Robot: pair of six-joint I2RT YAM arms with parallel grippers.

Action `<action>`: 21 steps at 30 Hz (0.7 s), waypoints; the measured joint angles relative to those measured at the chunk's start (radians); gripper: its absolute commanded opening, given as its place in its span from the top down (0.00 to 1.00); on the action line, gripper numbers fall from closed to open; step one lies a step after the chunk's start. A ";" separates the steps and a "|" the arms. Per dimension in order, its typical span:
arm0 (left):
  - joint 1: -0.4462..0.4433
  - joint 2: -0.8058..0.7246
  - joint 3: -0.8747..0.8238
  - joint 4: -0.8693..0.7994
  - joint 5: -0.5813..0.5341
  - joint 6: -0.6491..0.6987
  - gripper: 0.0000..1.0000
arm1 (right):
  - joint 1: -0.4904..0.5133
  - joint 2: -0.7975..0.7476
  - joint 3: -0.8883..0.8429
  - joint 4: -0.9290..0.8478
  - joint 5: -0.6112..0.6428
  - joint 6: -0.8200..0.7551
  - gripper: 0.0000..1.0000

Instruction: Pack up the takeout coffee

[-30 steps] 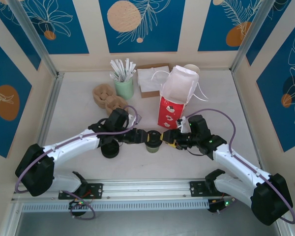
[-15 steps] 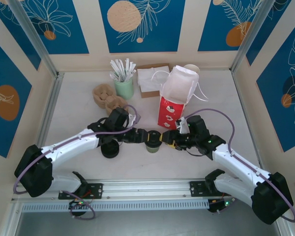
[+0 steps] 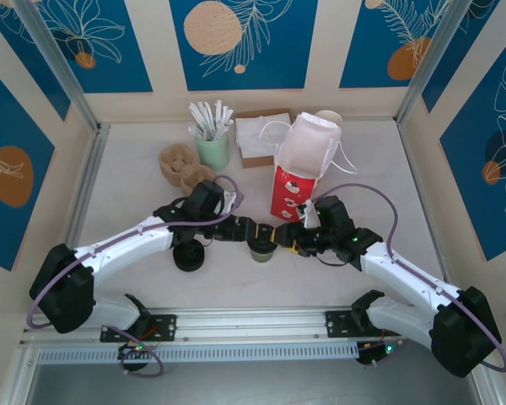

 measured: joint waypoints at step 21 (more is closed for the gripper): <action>0.000 0.054 0.000 0.018 0.008 0.022 0.44 | 0.004 0.071 0.031 -0.013 0.020 -0.018 0.46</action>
